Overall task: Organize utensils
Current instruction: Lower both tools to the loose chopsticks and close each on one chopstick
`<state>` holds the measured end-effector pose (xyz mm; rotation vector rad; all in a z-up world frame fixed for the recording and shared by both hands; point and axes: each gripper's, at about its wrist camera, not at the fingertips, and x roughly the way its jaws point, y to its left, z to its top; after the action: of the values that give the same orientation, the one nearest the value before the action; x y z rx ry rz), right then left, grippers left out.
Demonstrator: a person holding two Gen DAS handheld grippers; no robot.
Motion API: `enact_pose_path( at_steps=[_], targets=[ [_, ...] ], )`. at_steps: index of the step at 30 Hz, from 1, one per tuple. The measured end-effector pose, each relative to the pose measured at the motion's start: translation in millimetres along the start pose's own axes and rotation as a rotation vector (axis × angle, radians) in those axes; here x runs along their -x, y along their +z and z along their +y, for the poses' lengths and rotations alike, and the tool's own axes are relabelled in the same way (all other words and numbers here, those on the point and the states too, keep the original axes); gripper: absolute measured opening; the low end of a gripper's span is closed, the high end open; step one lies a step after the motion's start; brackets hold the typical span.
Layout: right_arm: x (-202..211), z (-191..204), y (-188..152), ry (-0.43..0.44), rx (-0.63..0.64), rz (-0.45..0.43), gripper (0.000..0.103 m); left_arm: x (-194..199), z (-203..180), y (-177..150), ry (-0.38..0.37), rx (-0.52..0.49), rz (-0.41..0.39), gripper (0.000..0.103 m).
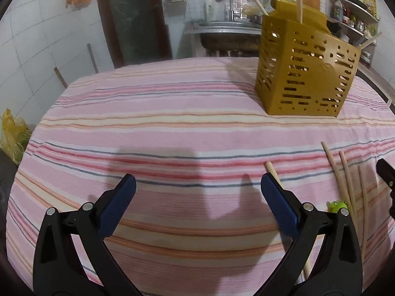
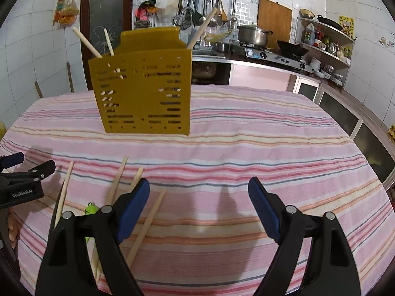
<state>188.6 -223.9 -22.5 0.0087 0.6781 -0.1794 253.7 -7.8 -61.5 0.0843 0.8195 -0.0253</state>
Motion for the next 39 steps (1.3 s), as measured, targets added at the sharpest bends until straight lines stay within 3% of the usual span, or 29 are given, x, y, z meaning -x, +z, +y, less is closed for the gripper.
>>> enact_pose_path(
  at_steps=[12,14,25,31,33,39],
  targets=[
    [-18,11,-11,-0.012,0.030,0.138,0.079,-1,-15,-10,0.053,-0.036,0.081,0.098],
    [-19,11,-13,-0.001,0.028,0.152,0.072,2,-17,-12,0.040,-0.039,0.084,0.098],
    [-19,12,-15,0.023,0.017,0.165,0.072,9,-27,-20,-0.002,-0.030,0.110,0.098],
    [-19,11,-16,0.029,0.021,0.171,0.071,8,-36,-26,0.026,-0.063,0.119,0.097],
    [-19,12,-16,0.042,0.016,0.179,0.065,7,-36,-26,0.019,-0.052,0.119,0.095],
    [-24,21,-13,0.073,0.020,0.197,0.040,10,-39,-25,-0.040,-0.034,0.134,0.072]
  ],
)
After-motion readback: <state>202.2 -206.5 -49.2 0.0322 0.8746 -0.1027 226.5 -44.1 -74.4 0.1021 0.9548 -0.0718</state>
